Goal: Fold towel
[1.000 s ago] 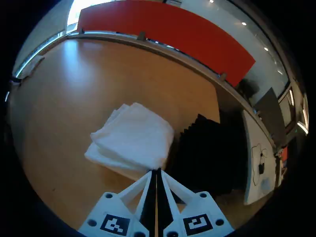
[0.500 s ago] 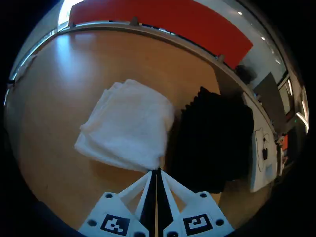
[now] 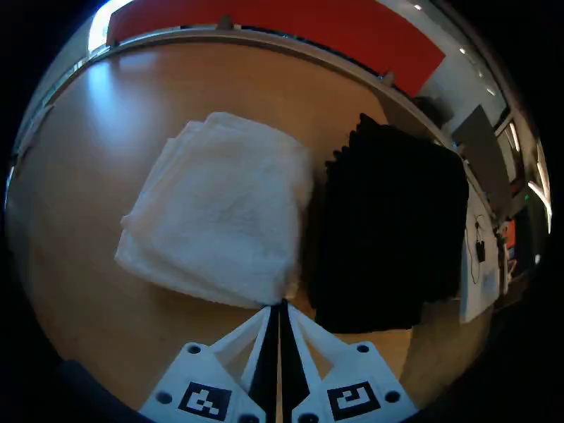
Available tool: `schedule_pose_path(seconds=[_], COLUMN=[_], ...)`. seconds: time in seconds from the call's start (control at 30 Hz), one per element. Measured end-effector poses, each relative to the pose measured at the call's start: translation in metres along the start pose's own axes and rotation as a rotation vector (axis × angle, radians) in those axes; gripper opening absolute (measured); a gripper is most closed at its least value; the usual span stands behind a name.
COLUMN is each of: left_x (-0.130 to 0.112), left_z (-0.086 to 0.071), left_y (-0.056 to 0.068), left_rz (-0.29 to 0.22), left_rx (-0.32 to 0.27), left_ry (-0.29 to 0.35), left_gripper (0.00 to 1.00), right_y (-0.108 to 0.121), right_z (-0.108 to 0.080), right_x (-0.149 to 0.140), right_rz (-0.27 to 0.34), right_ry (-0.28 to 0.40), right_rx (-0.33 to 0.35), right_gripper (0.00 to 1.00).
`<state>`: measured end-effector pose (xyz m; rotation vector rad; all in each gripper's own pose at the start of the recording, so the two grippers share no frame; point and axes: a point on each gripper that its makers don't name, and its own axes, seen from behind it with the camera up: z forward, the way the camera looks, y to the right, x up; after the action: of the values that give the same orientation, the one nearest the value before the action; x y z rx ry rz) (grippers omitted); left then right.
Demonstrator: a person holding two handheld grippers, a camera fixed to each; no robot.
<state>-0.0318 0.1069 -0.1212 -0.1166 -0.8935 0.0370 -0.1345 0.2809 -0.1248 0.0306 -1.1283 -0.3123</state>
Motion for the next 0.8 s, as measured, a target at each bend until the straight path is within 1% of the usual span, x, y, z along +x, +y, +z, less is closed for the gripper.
schedule_pose_path(seconds=[0.23,0.57,0.8], left_x=[0.0034,0.0043,0.0049], left_z=[0.0013,0.0035,0.0037], left_y=[0.0006,0.0023,0.0018], left_rz=[0.003,0.007,0.008], left_rx=[0.000,-0.004,-0.005], left_ry=[0.001,-0.002,0.000], left_gripper=[0.93,0.93,0.93], right_y=[-0.0013,-0.0054,-0.0057], right_z=[0.0046,0.0049,0.0034], right_x=[0.0001,0.0017,0.0020], right_rz=[0.014,0.041,0.037], right_ry=[-0.007,-0.003,-0.002], right_rx=[-0.007,0.003,0.002], right_gripper=[0.02,0.02,0.02])
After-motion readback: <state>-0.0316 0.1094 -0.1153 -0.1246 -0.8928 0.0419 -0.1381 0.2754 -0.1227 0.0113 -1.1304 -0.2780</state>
